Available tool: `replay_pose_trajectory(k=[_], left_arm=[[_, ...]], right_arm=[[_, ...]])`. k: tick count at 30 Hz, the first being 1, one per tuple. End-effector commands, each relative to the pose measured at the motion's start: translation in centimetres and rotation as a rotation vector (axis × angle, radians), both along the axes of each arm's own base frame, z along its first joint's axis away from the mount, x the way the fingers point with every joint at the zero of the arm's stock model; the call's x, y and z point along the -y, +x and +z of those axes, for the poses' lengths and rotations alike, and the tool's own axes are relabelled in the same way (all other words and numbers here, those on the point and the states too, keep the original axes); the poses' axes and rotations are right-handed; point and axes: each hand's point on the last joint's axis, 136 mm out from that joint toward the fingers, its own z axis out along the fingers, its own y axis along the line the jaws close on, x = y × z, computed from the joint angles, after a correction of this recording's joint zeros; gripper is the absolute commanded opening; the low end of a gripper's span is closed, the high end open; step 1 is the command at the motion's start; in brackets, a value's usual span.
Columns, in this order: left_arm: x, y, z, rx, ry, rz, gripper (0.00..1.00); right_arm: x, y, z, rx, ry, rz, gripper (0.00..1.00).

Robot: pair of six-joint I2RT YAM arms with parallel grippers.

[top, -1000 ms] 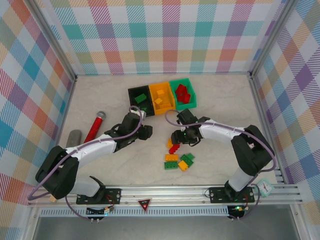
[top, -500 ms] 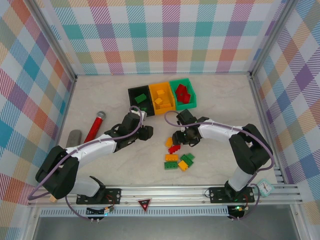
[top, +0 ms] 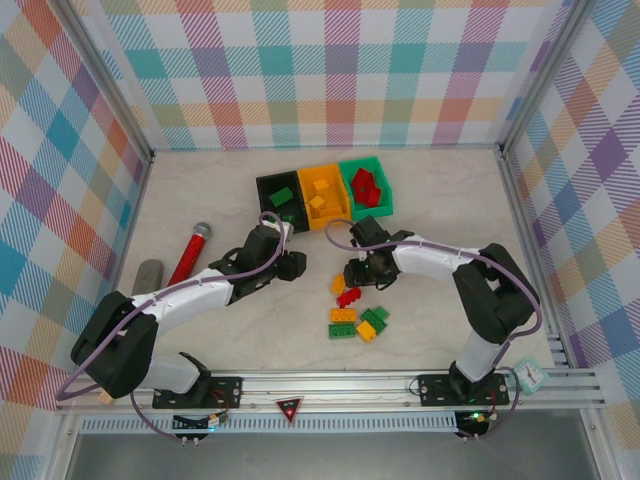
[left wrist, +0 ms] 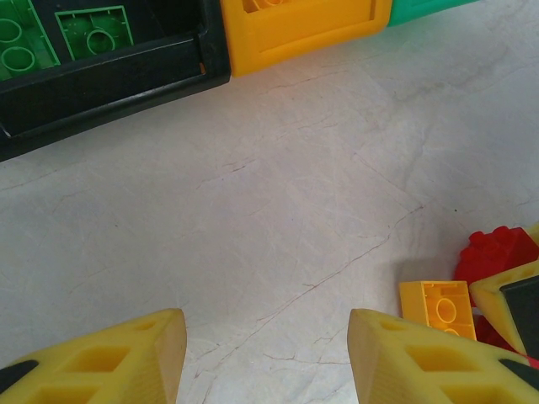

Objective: Sort the legos into containers by color
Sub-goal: Pick up the lego from the center of the table, then place the lego in the container.

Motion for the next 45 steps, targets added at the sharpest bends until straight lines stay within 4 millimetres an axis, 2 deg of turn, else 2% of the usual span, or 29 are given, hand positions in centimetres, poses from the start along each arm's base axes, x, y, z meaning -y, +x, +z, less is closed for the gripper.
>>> replay_pose_trajectory(k=[1, 4, 7, 14, 20, 23, 27, 29, 32, 36, 42, 45], left_arm=[[-0.4, 0.4, -0.1, -0.004, 0.006, 0.011, 0.53], [-0.1, 0.3, -0.1, -0.009, -0.011, 0.002, 0.54], [0.2, 0.2, -0.4, -0.022, -0.019, -0.005, 0.54], [0.0, 0.2, 0.0, -0.011, -0.022, -0.001, 0.54], [-0.6, 0.3, 0.1, 0.005, 0.003, 0.014, 0.53], [-0.6, 0.3, 0.0, 0.003, 0.002, 0.013, 0.54], [-0.6, 0.3, -0.1, 0.003, 0.007, 0.012, 0.54], [-0.6, 0.4, -0.1, 0.003, 0.010, 0.015, 0.54], [-0.6, 0.5, -0.1, 0.002, 0.012, 0.015, 0.54], [-0.5, 0.4, -0.1, -0.002, 0.002, 0.010, 0.54], [-0.3, 0.3, -0.1, -0.009, -0.013, 0.006, 0.54], [-0.3, 0.3, -0.2, -0.013, -0.012, 0.010, 0.54]], right_arm=[[0.0, 0.6, 2.3, 0.055, 0.005, 0.007, 0.50], [-0.8, 1.7, 4.2, 0.094, 0.047, 0.008, 0.50], [-1.0, 3.8, 5.9, 0.139, 0.067, -0.006, 0.50], [-0.3, 11.2, 10.6, 0.235, 0.142, -0.078, 0.50], [1.0, 18.5, 12.1, 0.251, 0.269, -0.197, 0.51], [1.5, 21.6, 12.0, 0.251, 0.276, -0.235, 0.51], [1.1, 23.9, 12.3, 0.229, 0.317, -0.242, 0.58], [0.7, 24.1, 12.2, 0.205, 0.321, -0.231, 0.63], [0.6, 23.6, 12.5, 0.211, 0.346, -0.223, 0.65], [0.8, 21.3, 12.6, 0.216, 0.365, -0.211, 0.65], [1.3, 14.4, 11.2, 0.181, 0.343, -0.142, 0.65], [1.6, 10.7, 9.8, 0.131, 0.327, -0.112, 0.65]])
